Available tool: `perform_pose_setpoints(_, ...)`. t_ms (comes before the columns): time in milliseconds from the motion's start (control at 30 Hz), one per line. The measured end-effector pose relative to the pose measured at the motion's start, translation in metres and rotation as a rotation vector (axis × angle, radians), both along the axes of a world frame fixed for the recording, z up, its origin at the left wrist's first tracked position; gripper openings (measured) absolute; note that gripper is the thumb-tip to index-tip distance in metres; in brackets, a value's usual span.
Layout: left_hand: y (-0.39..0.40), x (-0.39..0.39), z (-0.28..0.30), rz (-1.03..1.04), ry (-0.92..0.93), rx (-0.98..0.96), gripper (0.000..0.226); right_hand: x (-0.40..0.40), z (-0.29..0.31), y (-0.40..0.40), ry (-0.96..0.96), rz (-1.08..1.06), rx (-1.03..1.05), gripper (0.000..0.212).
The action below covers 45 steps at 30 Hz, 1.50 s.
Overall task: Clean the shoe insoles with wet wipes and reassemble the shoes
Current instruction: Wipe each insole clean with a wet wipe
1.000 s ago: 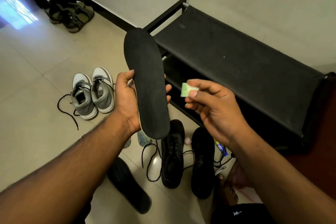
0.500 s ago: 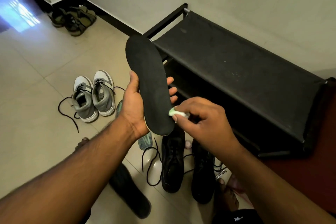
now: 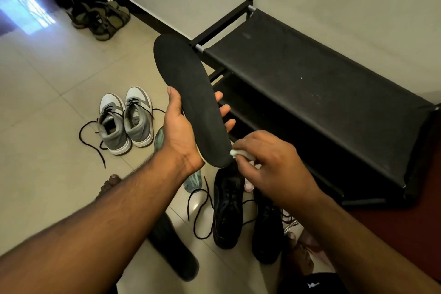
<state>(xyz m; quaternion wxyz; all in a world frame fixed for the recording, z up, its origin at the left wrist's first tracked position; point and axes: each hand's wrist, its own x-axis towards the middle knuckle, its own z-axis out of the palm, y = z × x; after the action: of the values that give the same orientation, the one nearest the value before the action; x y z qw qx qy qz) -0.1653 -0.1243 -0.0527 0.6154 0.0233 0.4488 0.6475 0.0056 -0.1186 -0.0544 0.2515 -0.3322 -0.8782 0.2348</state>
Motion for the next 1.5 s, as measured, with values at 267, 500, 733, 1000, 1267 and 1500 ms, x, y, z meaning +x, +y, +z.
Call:
perform_pose_setpoints(267, -0.002, 0.008, -0.002, -0.029, 0.134, 0.075, 0.093, -0.01, -0.005, -0.011, 0.098, -0.218, -0.265, 0.009)
perform_pose_setpoints(500, -0.007, 0.016, -0.006, -0.098, 0.139, 0.047, 0.098, -0.019, 0.005, -0.022, 0.144, -0.07, -0.315, 0.01)
perform_pose_setpoints(733, -0.008, 0.02, -0.006, -0.093, 0.135, 0.04, 0.103, -0.016, 0.001, -0.016, 0.111, -0.159, -0.409, 0.011)
perform_pose_setpoints(1000, -0.008, 0.02, -0.006, -0.066, 0.167, 0.014, 0.094, -0.013, -0.006, -0.01, 0.052, -0.214, -0.378, 0.013)
perform_pose_setpoints(1267, -0.008, 0.015, -0.014, -0.095, 0.131, 0.031, 0.102, -0.018, 0.002, -0.018, 0.14, -0.15, -0.383, 0.009)
perform_pose_setpoints(1500, -0.003, 0.014, -0.013, -0.032, 0.077, 0.033, 0.104, -0.022, 0.005, -0.02, 0.201, -0.132, -0.391, 0.012)
